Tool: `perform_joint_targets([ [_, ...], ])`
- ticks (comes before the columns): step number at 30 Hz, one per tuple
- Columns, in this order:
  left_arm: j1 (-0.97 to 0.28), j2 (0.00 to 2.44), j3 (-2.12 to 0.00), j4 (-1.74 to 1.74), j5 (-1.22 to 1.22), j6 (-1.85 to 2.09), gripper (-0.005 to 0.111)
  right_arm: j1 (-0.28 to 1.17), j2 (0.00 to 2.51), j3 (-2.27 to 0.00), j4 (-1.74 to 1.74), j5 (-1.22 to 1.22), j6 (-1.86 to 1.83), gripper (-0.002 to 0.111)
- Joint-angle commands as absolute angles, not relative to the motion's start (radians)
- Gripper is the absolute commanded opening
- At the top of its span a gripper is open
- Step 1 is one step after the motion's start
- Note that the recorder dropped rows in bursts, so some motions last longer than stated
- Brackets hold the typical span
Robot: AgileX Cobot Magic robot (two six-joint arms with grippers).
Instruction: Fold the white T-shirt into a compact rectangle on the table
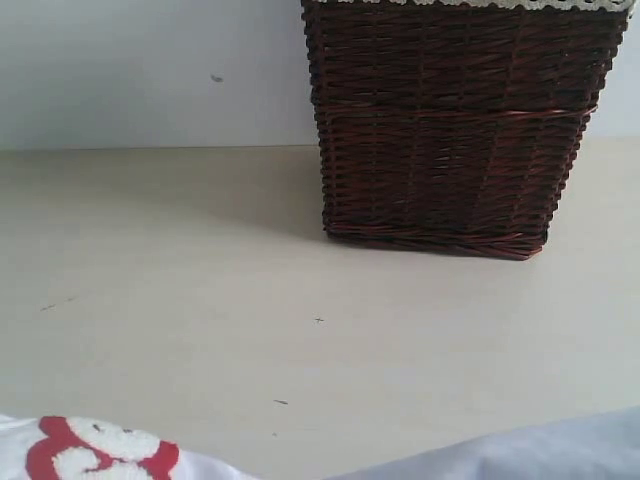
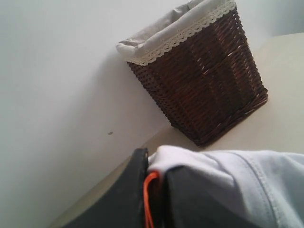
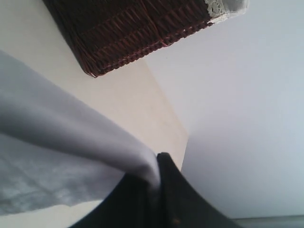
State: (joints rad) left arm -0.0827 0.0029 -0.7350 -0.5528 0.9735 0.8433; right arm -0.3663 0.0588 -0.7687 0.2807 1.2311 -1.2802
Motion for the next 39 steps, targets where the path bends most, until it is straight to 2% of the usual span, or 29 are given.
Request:
perform_joint_targets([
  [1,-0.080,0.000,-0.676,-0.563,0.966,0.827,0.000,-0.372,0.057,-0.765,0.278,1.221,-1.270,0.000],
  [6,-0.080,0.013,-0.566,-0.519,0.964,0.831,0.000,-0.372,0.061,-0.661,0.282,1.221,-1.296,0.000],
  [12,-0.080,0.131,-0.492,-0.426,0.904,0.839,0.000,-0.372,0.061,-0.554,0.288,1.221,-1.511,0.000],
  [22,-0.080,0.386,-0.489,-0.429,0.691,0.883,0.000,-0.372,0.065,-0.391,0.405,0.696,-1.351,0.000],
  [31,-0.080,0.591,-0.481,-0.429,0.609,0.881,0.000,-0.372,0.190,-0.320,0.405,0.525,-1.140,0.000],
  [35,-0.080,0.627,-0.481,-0.429,0.505,0.837,0.000,-0.372,0.257,-0.320,0.345,0.403,-1.052,0.000],
  [39,-0.080,0.622,-0.481,-0.429,0.301,0.763,0.000,-0.372,0.292,-0.320,0.244,0.199,-0.909,0.000],
])
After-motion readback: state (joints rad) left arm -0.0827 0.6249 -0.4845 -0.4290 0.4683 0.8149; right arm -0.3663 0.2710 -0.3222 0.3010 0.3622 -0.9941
